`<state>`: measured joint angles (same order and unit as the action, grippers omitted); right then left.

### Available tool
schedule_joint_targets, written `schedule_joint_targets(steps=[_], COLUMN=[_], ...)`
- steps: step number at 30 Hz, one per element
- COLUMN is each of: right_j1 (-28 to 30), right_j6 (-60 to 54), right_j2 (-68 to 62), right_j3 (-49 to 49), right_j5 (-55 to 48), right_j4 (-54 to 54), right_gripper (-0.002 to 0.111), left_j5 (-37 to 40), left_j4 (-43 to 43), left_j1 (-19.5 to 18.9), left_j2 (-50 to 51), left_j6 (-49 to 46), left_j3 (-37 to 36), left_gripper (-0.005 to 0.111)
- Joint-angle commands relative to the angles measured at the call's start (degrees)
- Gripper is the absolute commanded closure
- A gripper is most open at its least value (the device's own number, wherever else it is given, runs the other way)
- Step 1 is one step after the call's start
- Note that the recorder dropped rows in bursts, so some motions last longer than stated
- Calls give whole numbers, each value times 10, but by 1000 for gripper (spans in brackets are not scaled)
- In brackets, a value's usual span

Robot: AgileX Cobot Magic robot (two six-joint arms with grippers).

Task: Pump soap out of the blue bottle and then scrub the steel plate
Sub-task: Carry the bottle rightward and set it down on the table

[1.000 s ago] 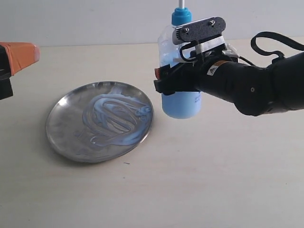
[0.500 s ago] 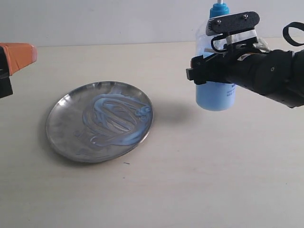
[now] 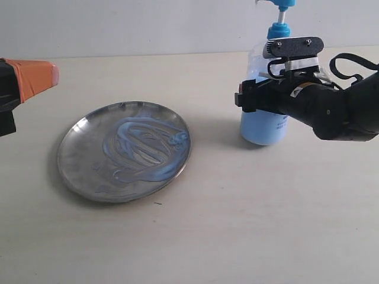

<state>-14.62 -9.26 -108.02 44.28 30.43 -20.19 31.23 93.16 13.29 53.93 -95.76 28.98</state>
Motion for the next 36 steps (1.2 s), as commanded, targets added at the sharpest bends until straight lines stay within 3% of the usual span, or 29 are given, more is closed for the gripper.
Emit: schedule_joint_targets(steps=[1,11,14,18,25,31,36], right_j1=[1,0,0,0,0,0,0], right_j6=[4,4,4,4,8,25,25], right_j2=[-14,9,18,19,19,19,19], right_j3=[7,7,7,7,7,7,7], right_j5=[9,-76,-77,-113,-143,-144,-144], right_j4=[15,84,86,86,83,83,83], right_gripper=[108,104,94,68,56,33,20], left_j5=[6,3,3,8,19,30,30], left_j4=[0,0,0,0,0,0,0], left_j1=[-1,-1,-1,-1,-1,-1,-1], left_j2=[-3,-3,-3,-3,-3,-3,-3], left_j6=[4,3,3,3,3,3,3], left_j3=[-3,-3,-3,-3,-3,-3,-3], left_gripper=[107,107,107,107,107,107,107])
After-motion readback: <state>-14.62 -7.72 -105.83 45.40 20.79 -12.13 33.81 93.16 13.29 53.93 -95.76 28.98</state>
